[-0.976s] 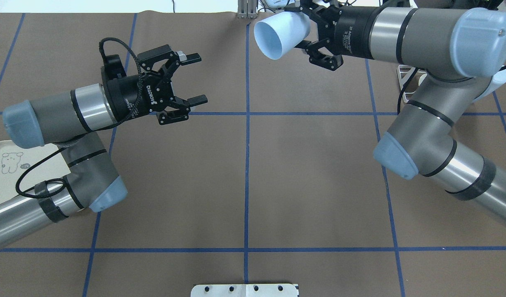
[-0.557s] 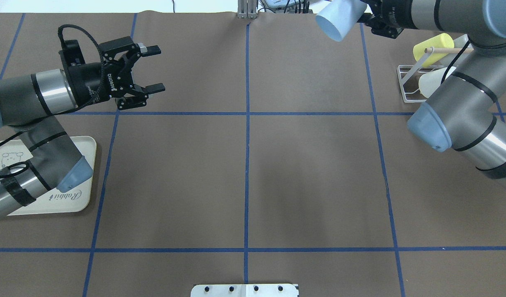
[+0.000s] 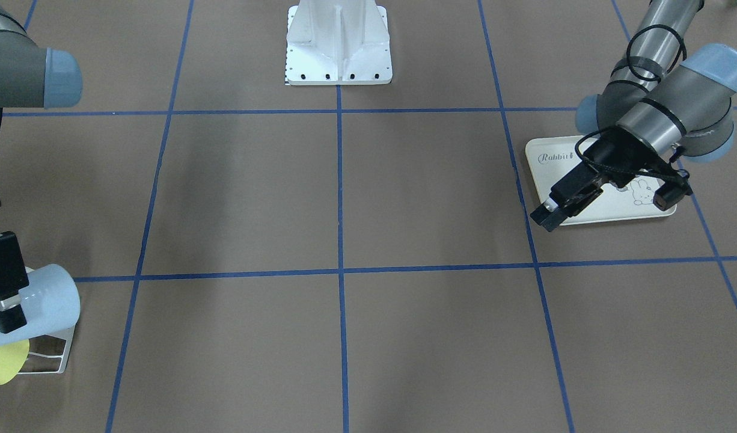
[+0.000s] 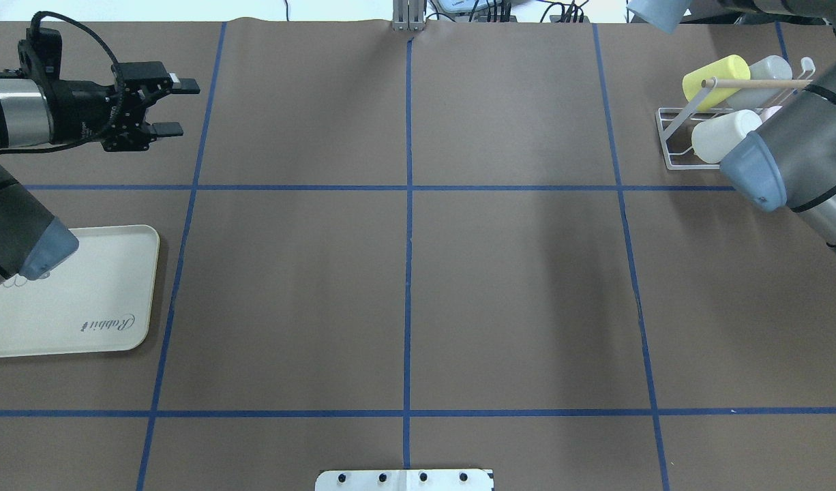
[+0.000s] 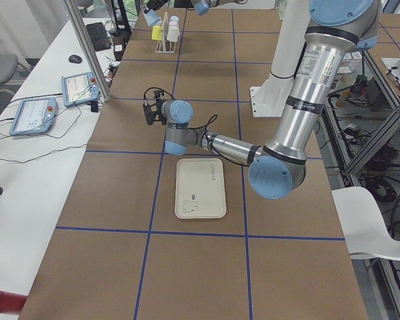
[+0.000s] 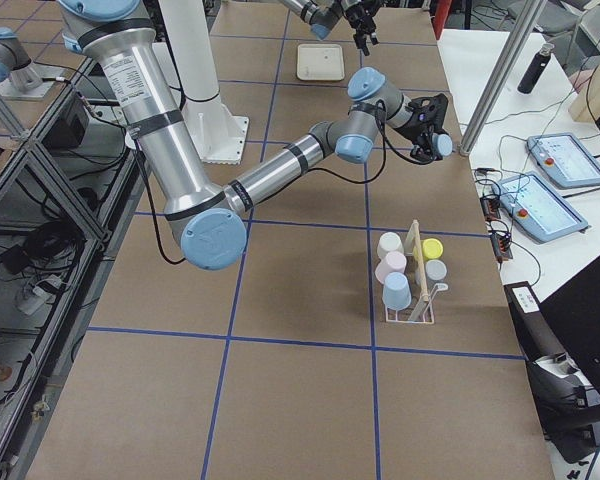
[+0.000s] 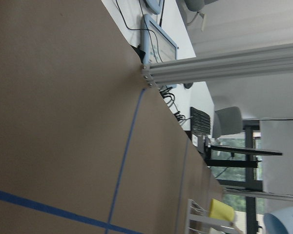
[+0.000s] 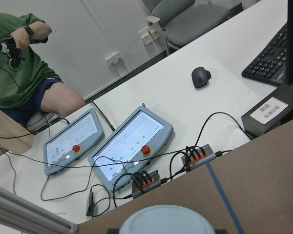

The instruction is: Transfer IKEA cup to right arm and place on rack

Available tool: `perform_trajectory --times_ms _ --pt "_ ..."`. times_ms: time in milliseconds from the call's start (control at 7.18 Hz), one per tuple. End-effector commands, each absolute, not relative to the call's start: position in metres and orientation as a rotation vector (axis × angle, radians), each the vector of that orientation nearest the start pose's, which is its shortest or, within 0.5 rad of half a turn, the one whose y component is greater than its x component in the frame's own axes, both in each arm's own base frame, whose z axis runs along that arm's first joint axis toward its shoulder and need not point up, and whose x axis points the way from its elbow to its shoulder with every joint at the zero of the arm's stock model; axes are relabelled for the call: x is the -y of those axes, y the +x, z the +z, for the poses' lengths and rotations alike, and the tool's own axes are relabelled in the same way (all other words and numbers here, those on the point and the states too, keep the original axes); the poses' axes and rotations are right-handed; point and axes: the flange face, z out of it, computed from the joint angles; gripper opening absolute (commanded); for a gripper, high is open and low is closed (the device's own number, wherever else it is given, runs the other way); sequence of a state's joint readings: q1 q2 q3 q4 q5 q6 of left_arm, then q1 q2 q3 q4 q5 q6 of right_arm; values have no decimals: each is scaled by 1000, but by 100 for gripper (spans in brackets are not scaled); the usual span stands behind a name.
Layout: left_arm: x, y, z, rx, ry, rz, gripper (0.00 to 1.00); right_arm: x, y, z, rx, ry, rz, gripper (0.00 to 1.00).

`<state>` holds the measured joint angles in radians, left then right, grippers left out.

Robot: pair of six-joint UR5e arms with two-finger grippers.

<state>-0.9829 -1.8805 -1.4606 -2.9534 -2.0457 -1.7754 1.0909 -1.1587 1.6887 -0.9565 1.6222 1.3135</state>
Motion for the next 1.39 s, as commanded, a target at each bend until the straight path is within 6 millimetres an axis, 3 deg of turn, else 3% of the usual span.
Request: perform_trajectory --times_ms 0,139,279,418,697,1254 --pt "586 245 396 -1358 309 -521 99 659 -149 350 732 775 669 0" --pt "598 240 395 -1263 334 -492 99 669 -120 386 637 777 662 0" --pt "603 233 397 -1167 367 -425 99 679 -107 426 504 785 629 0" --pt "605 226 393 -1101 401 -381 99 689 -96 454 376 805 621 0" --pt "607 218 390 -941 444 -324 99 691 -89 496 337 796 618 0" --pt "601 213 380 -909 457 -308 99 664 -85 537 371 839 624 0"
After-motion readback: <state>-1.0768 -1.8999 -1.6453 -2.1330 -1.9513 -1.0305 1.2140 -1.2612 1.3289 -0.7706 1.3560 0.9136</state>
